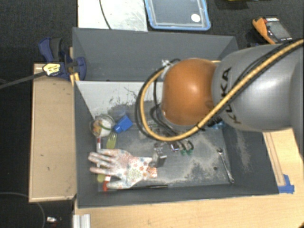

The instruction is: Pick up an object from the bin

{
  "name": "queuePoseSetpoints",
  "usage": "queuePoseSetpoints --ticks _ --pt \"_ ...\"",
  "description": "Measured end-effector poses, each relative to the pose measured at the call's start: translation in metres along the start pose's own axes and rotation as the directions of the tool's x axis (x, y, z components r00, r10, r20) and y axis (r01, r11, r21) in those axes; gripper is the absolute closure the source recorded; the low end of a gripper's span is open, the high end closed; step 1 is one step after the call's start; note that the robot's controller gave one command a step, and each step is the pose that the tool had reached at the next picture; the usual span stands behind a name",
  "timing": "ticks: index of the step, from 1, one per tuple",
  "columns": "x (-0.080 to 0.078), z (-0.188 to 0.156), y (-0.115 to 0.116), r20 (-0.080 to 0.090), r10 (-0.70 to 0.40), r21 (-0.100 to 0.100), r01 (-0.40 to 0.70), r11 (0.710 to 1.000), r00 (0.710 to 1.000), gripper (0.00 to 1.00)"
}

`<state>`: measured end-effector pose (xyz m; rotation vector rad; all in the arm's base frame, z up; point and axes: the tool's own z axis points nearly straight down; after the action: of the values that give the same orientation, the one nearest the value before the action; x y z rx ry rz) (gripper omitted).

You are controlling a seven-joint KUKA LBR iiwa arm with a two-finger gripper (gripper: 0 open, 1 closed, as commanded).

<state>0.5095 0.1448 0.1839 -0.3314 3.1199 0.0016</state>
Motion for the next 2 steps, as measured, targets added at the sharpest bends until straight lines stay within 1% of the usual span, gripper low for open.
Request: queuePoseSetpoints --ticks 1,2 --pt "-0.006 -0.014 -0.01 0.005 -0.11 0.001 0.11 0.994 0.994 0.0" --pt "-0.028 0.039 0.007 0.014 -0.101 0.0 0.101 0.995 0.995 0.0"
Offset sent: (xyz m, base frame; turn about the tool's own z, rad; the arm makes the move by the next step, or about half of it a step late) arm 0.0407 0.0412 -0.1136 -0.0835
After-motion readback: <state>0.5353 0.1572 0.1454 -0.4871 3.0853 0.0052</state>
